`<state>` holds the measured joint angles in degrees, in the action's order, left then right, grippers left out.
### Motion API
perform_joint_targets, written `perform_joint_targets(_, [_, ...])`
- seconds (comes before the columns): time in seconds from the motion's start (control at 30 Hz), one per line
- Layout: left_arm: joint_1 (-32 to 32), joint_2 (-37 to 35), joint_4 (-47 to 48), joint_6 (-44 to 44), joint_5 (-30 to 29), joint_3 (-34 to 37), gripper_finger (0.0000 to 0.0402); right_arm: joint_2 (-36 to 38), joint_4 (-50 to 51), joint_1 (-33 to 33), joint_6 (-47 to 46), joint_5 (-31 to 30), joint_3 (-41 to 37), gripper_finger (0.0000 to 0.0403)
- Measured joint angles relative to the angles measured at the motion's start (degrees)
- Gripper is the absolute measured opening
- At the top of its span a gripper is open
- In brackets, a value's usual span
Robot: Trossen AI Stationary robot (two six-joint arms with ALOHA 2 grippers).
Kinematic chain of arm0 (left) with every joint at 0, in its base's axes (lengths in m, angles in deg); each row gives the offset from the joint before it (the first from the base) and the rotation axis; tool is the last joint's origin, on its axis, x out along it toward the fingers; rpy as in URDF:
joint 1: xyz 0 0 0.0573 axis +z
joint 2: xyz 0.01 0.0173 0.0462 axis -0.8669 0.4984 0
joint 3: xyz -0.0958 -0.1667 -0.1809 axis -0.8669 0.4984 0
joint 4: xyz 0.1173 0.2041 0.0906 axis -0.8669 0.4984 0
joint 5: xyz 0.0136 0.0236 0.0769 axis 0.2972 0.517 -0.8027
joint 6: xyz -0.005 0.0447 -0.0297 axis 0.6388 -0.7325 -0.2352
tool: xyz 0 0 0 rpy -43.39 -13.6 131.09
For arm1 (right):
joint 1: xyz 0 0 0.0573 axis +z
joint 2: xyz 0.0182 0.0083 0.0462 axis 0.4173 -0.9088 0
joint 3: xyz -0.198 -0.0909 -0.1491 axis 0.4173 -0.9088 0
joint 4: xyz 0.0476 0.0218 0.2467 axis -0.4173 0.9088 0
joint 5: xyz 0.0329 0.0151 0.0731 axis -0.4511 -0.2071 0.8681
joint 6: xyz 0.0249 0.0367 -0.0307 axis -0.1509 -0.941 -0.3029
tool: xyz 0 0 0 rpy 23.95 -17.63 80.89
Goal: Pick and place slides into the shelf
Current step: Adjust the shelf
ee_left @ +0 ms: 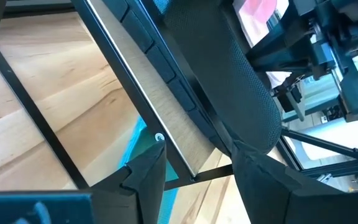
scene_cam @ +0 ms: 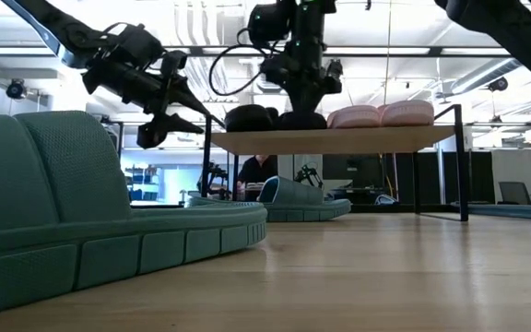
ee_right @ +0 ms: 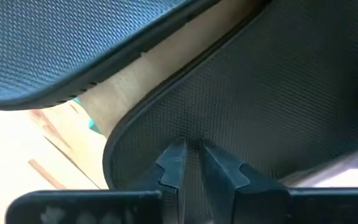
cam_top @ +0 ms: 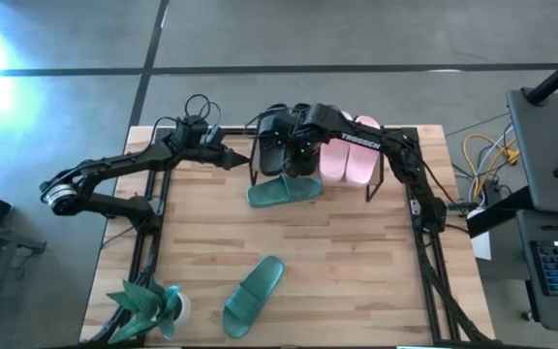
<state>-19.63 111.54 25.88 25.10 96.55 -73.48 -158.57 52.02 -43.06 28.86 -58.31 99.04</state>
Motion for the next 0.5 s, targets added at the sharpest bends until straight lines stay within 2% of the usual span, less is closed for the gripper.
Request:
perform_joint_targets(0.17, [-0.07,-0.03,-0.15,0.27,0.15,0.35,0.0164,0.30,-2.66,-0.12,0.97,3.60,-1.34,0.0041])
perform_joint_targets(0.37, [-0.09,0.02,-0.29,1.44,0.13,0.37,0.0164,1.59,-3.65,1.03,2.48,0.60,3.67,0.0048])
perform_joint_targets(0.5, [-0.09,0.04,-0.32,1.44,0.14,0.37,0.0164,3.07,-8.79,0.13,2.62,0.24,6.19,0.0047])
